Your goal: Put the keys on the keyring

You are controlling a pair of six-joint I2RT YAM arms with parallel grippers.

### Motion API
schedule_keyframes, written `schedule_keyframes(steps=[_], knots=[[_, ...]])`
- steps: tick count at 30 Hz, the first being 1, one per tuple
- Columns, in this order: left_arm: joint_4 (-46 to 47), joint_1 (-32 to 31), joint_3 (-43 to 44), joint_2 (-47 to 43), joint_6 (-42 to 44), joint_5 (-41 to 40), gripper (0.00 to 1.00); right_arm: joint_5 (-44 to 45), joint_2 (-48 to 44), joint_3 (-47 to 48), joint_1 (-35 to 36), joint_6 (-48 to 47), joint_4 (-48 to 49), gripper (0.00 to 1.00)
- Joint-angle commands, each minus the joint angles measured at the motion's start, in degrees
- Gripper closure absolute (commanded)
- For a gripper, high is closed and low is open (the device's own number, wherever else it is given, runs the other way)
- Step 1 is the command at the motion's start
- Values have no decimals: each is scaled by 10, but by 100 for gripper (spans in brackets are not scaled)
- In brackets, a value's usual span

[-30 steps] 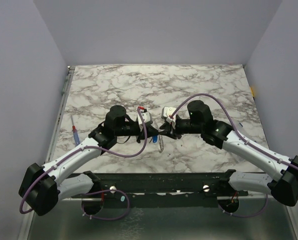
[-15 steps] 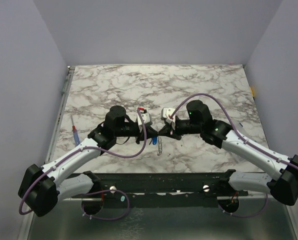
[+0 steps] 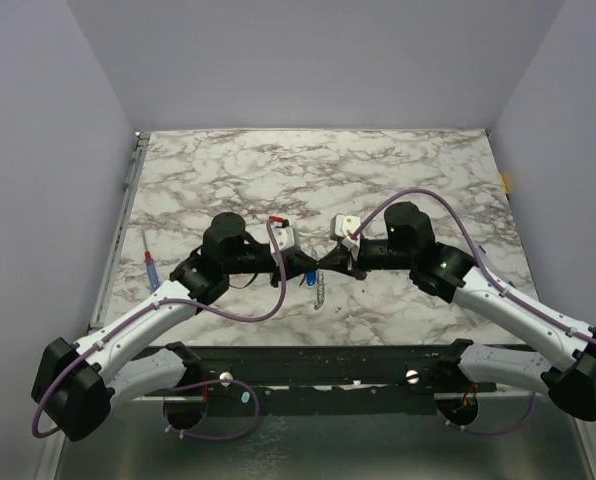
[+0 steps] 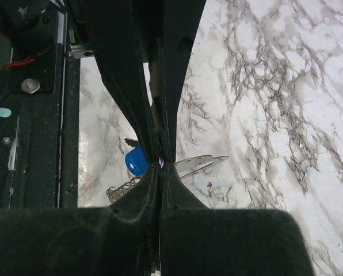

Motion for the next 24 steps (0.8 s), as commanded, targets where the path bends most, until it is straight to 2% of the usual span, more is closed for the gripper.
schedule_keyframes(steps=[1,5,7,19,21,22,24], knots=[[48,-4,1,-21,3,25,83,23,-31,-22,3,24,40,100],[64,-4,-6,-31,-6,29,67,36,-53,-41,3,36,74,99],[68,-4,-8,-37,-7,29,63,45,-63,-48,3,42,88,99],[75,-2,-9,-33,-14,15,65,52,-116,-82,3,84,171,99],[77,-2,-10,-31,-16,10,68,53,-120,-84,3,88,179,99],[79,-3,-9,-30,-17,6,73,52,-121,-84,3,89,180,99],[80,-3,-9,-29,-18,2,96,53,-123,-82,3,91,181,100]])
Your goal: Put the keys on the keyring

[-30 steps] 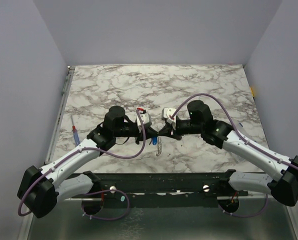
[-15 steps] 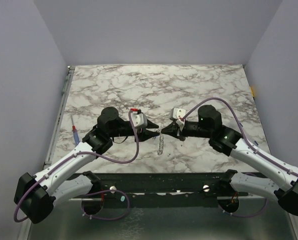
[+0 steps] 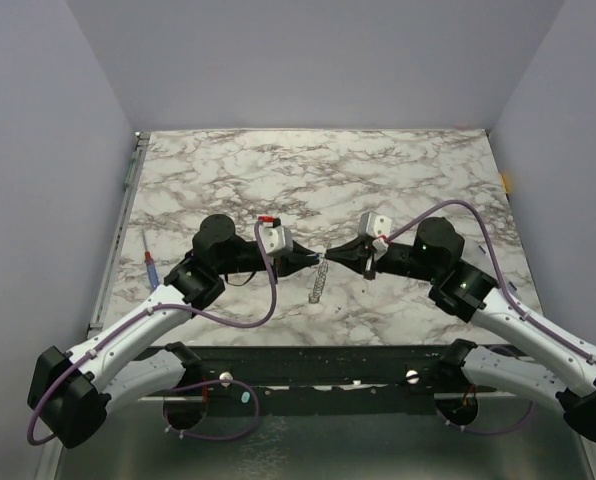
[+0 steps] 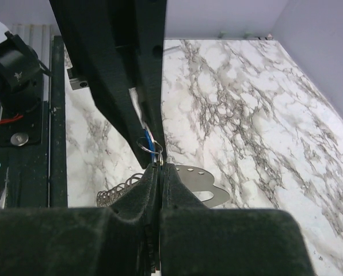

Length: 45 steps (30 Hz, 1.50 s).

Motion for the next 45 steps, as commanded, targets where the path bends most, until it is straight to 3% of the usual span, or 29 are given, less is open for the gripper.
schedule_keyframes(steps=[1,30,32,35,38,41,45], knots=[[16,0,-6,4,-10,-7,100,12,-11,-4,3,16,42,99],[31,-3,-10,27,-28,-39,99,124,-37,-64,3,153,249,99],[31,-5,-10,27,-30,-41,93,126,-30,-64,3,162,248,100],[32,-8,-12,22,-25,-38,64,120,-25,-67,3,172,250,99],[32,-9,-19,2,-13,-46,48,108,-24,-64,3,171,244,99],[26,-7,-25,-22,0,-55,41,94,-25,-65,3,167,236,99],[12,0,-21,-44,18,-54,43,66,-30,-73,3,164,233,99]])
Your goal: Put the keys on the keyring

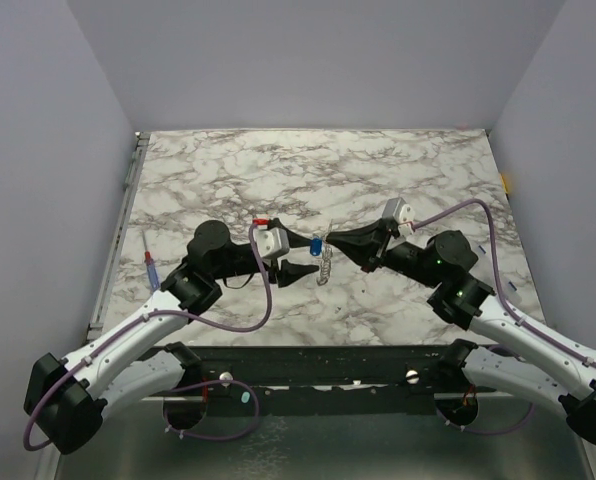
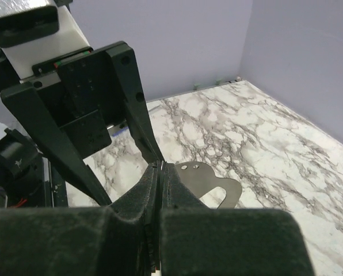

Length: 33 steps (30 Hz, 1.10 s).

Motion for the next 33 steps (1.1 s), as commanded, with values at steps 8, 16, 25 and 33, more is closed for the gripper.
schedule_keyframes(steps=[8,16,25,33], knots=[[-10,29,10,-48,32,42,52,-100,-3,8,1,-18,-7,99],[29,40,16,-31,-7,103,55,-131,7,12,1,-16,-9,99],[60,41,23,4,-56,178,60,-134,17,13,1,-15,-5,99],[78,41,20,11,-67,170,87,-138,19,12,1,-15,-4,99]])
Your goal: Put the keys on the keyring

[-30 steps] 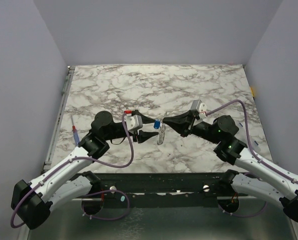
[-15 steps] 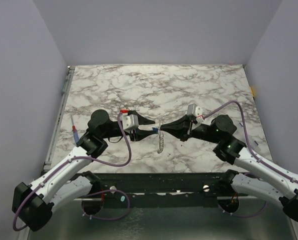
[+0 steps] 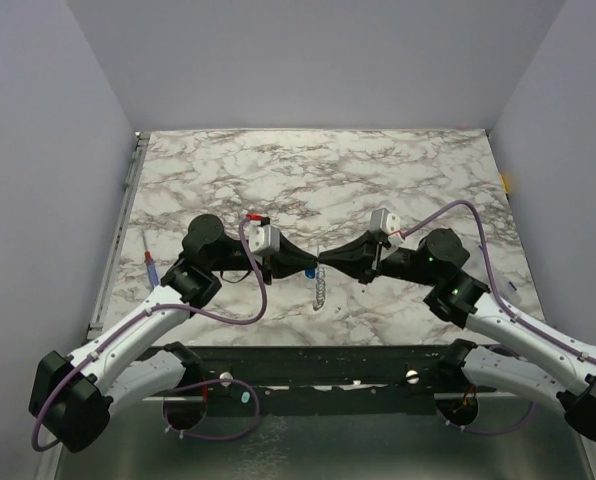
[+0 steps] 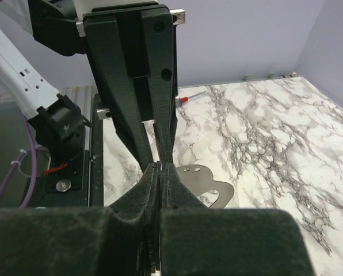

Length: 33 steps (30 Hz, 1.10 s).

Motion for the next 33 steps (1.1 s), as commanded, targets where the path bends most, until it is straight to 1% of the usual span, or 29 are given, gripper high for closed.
schedule_keyframes(steps=[1,5,10,12,13,16,19,21,24,28,31,33], knots=[[32,2,15,3,-17,23,90,-16,2,13,1,-5,12,99],[51,2,10,7,-30,20,100,-24,4,11,1,-3,13,99],[55,1,8,7,-32,1,100,-29,4,11,1,-3,13,99],[54,3,5,5,-27,-8,100,-18,5,21,1,-7,-8,98],[38,3,8,5,-13,-13,100,-9,6,28,1,-11,-28,93],[-36,4,24,6,41,-35,100,18,5,55,0,-27,-93,72],[-90,4,36,13,77,-53,100,26,6,84,1,-48,-163,56],[-120,4,45,22,96,-63,100,25,15,112,1,-67,-224,50],[-156,3,52,31,120,-84,100,23,34,161,1,-104,-320,46],[-181,3,59,38,133,-113,100,29,78,228,1,-159,-448,45],[-195,3,64,47,137,-130,100,37,119,269,1,-185,-506,45],[-198,3,67,50,139,-135,100,39,145,283,1,-196,-524,46]])
